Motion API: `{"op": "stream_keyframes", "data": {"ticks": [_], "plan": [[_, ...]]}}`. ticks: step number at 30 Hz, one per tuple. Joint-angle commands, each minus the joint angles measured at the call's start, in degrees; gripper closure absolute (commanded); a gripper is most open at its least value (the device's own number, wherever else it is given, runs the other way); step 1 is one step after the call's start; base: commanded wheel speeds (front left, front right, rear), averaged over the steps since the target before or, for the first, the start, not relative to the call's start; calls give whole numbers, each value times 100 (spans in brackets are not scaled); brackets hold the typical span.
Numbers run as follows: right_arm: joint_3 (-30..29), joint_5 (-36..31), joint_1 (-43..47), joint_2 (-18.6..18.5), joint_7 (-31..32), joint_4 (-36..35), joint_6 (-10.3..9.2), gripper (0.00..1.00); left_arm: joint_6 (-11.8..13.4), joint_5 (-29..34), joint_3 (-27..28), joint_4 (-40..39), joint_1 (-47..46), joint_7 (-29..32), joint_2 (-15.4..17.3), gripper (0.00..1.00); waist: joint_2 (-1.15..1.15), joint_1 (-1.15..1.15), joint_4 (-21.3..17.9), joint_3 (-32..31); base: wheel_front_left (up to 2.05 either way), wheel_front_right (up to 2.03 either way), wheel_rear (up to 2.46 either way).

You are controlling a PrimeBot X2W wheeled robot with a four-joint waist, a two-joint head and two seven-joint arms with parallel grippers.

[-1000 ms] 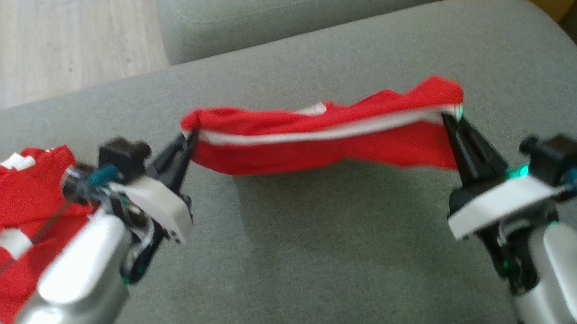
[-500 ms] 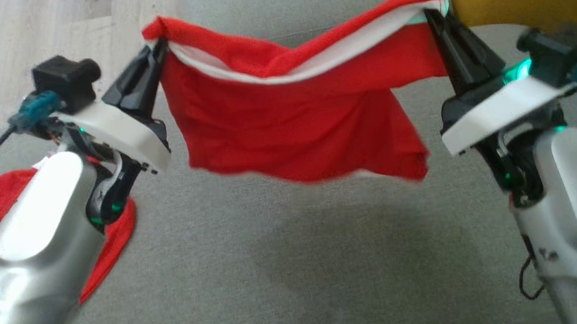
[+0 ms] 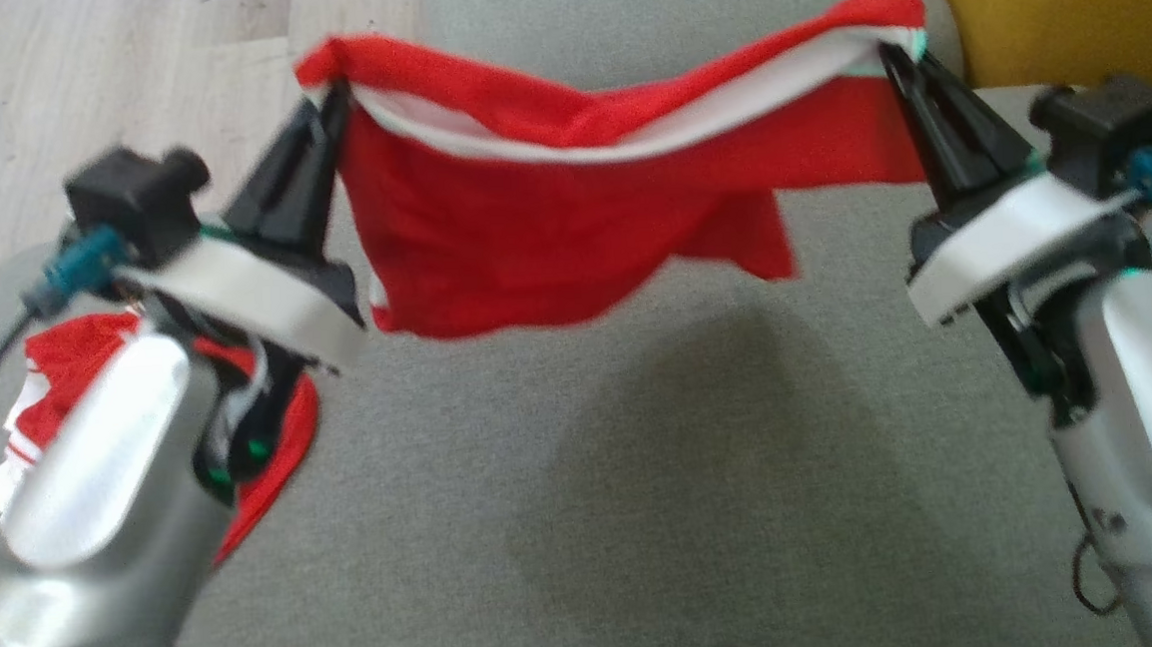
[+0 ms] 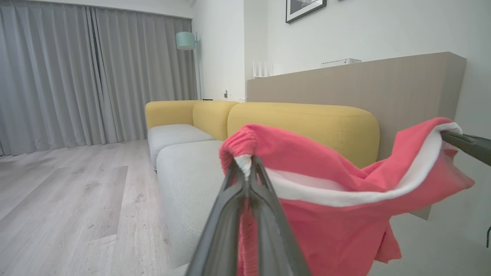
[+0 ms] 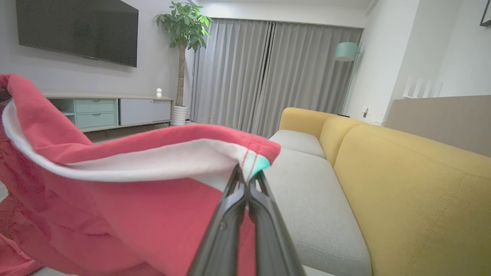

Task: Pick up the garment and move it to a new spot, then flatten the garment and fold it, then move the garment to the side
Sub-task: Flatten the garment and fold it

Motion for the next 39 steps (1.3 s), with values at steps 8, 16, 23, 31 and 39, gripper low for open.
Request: {"op": "stream_keyframes", "data": {"ticks": [8,16,23,31,39], "plan": [[-217,9,548,-193,473,-1006,-4,100,330,-212,268,-1021,252,190,369,100,0,0,60,-19,0,0,0],[-254,140,285,-158,1202,-1282,-4,100,360,-339,311,-1128,-34,633,514,100,0,0,-105,573,0,0,0],[125,232,-1340,-101,1006,36,-4,100,-109,-268,377,179,-1328,647,304,100,0,0,-273,1603,0,0,0],[181,-53,-3594,226,-143,2173,-4,100,-453,-174,583,1926,-3057,86,-124,100,0,0,-431,2471,0,0,0],[326,-343,-4130,476,-830,3646,-4,100,-624,-233,440,2934,-3528,-736,-605,100,0,0,-392,2826,0,0,0]]}}
